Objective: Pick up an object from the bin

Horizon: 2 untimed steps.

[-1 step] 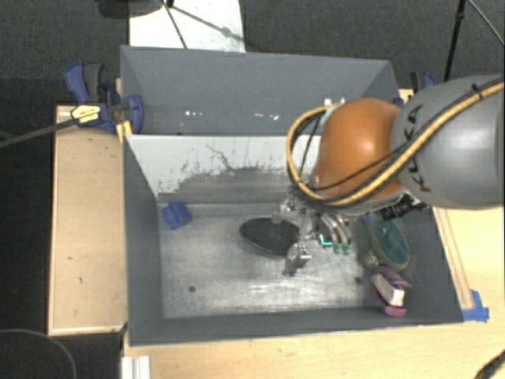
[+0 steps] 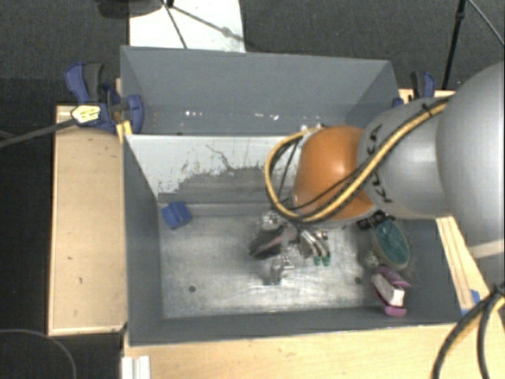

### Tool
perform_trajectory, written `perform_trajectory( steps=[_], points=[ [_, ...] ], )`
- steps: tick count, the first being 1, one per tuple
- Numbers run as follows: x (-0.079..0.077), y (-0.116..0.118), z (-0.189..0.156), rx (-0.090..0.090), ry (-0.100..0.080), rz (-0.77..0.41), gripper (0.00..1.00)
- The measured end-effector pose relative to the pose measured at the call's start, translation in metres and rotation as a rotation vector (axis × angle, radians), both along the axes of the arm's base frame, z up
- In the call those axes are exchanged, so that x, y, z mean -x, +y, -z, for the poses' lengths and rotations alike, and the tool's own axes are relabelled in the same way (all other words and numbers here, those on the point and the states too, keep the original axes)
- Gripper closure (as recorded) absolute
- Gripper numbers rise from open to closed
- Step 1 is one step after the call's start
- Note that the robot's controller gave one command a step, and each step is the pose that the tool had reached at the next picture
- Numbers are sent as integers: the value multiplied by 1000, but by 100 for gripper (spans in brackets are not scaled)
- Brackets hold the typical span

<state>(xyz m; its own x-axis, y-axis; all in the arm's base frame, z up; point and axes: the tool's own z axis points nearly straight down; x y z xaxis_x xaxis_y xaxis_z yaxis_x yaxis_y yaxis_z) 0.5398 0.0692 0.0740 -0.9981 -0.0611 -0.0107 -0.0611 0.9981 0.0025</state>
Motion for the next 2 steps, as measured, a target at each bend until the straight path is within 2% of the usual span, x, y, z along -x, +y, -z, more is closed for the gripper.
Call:
perform_trajectory(
  steps=[1,2],
  points=[
    [-1,0,-4,-1,-3,4,100],
    [-16,-24,-160,6,1,-410,100]
  ],
)
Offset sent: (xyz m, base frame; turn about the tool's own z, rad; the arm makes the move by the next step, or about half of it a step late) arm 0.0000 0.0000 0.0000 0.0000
